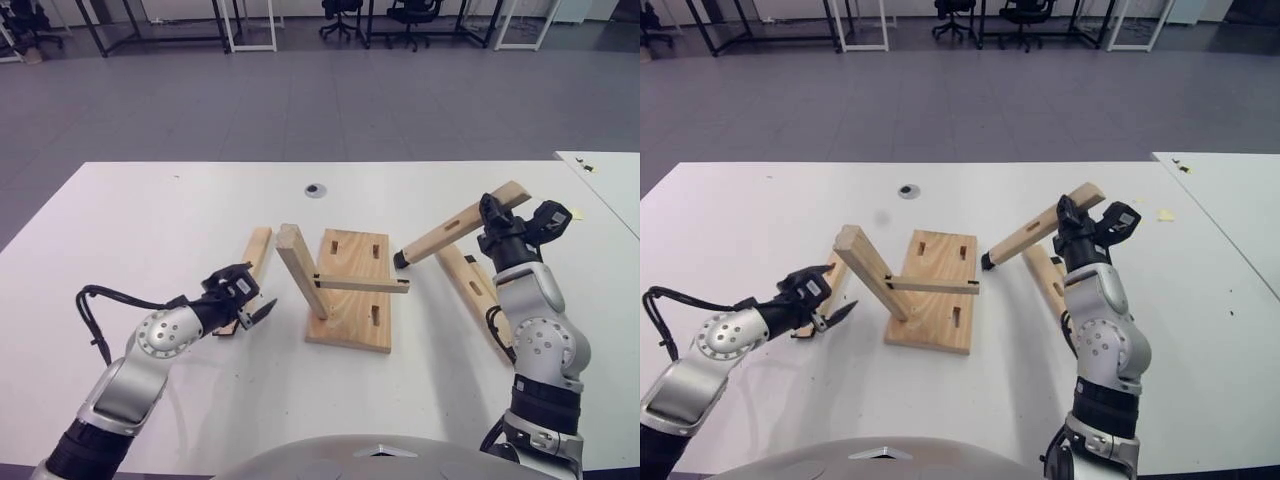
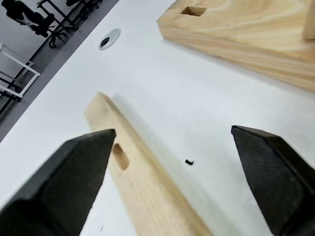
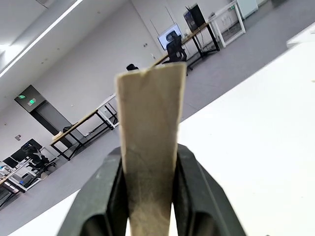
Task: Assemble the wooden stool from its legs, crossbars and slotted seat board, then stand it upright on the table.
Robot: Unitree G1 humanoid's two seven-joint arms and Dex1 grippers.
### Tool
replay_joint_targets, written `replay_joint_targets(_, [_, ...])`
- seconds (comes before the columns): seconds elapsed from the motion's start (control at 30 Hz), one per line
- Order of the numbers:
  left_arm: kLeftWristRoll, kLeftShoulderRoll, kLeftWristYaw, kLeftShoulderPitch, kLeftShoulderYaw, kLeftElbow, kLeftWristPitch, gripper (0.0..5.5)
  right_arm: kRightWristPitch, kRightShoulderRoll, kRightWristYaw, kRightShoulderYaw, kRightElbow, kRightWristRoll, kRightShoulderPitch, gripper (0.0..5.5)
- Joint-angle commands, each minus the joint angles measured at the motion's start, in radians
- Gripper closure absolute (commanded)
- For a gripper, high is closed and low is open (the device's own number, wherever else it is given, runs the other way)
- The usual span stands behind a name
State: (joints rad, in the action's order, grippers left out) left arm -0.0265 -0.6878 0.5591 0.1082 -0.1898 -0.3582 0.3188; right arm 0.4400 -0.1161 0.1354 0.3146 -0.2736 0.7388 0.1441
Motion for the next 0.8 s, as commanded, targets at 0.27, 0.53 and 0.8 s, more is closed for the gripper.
replay_joint_targets(0.27, [-0.079, 0.149, 0.037, -0.123, -0.172, 0.136, -0.082, 1.17, -0.106, 0.056, -0.138, -0.114, 0.307, -0.146, 0.129, 4.48])
replay_joint_targets(0.53, [-0.02, 0.121, 0.031, -0.015, -0.024, 0.004, -0.038, 1.17, 0.039, -0.131, -0.213, 0.054, 0.069, 0.041, 0.106, 4.48])
replay_joint_targets(0.8, [0.232, 0.342, -0.185, -0.187, 0.261, -0.152, 0.11, 1.17, 0.322, -0.158, 0.054, 0.149, -0.24, 0.548, -0.099, 4.48])
